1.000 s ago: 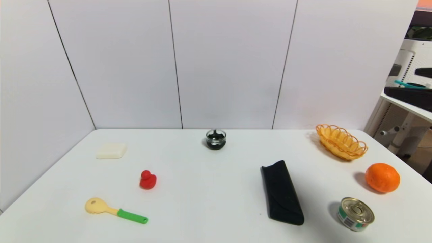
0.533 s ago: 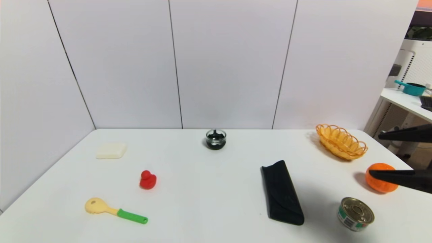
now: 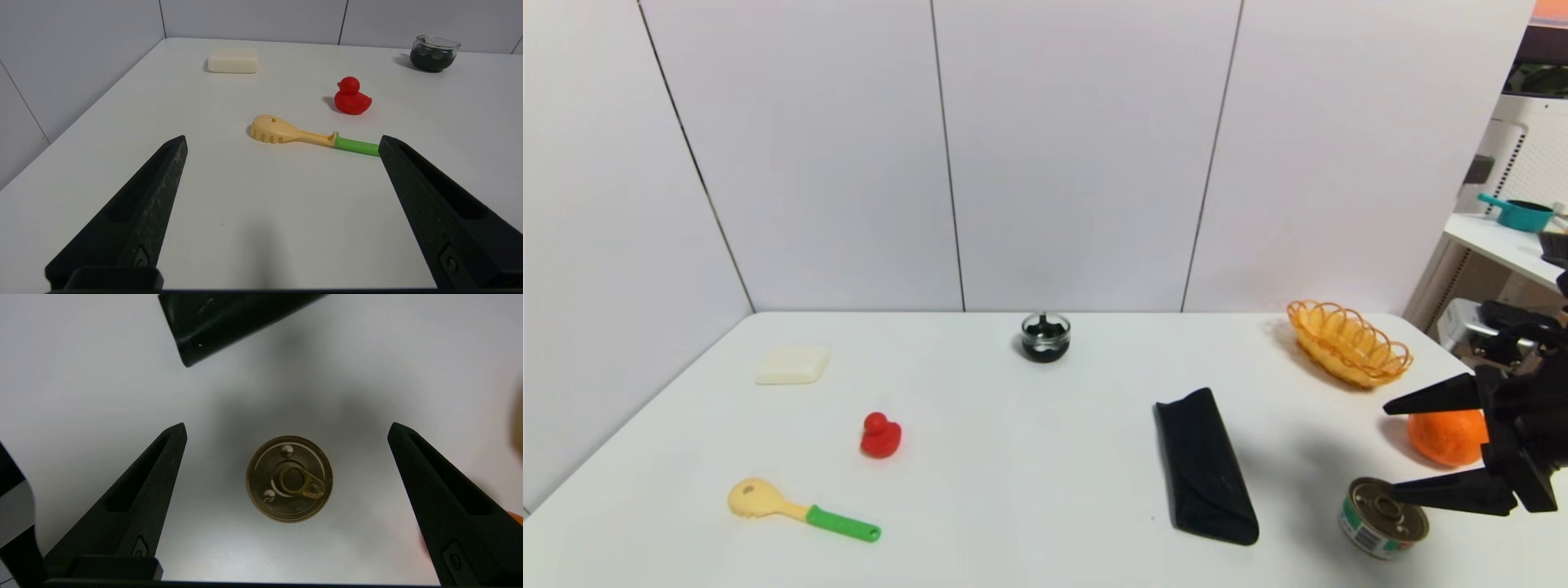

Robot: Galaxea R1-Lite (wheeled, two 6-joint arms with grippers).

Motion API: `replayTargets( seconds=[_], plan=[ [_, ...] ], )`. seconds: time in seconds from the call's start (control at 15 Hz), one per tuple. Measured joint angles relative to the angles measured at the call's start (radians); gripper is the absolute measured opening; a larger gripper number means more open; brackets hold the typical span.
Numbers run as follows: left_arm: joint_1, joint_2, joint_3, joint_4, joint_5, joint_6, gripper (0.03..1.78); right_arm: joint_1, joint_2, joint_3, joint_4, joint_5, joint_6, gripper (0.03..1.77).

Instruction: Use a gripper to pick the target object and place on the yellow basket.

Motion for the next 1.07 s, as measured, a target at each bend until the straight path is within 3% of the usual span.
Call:
replayTargets(
  seconds=[0.33, 0.47, 0.73, 1.07],
  plan=[
    [0.0, 0.0, 0.0, 0.0, 0.0, 0.0, 1.69, -0.029, 0.131, 0.054, -0.154, 0.053, -0.086, 1.7],
    [0.0, 0.0, 0.0, 0.0, 0.001, 0.0, 1.69, -0.047, 0.157, 0.076, -0.16, 0.061, -0.135, 1.7],
    [0.0, 0.0, 0.0, 0.0, 0.0, 0.0, 1.69, -0.075, 0.17, 0.142, -0.159, 0.147, -0.205, 1.7],
    [0.0, 0.0, 0.0, 0.0, 0.0, 0.0, 1.69, -0.086, 0.161, 0.188, -0.16, 0.158, -0.251, 1.7]
  ],
)
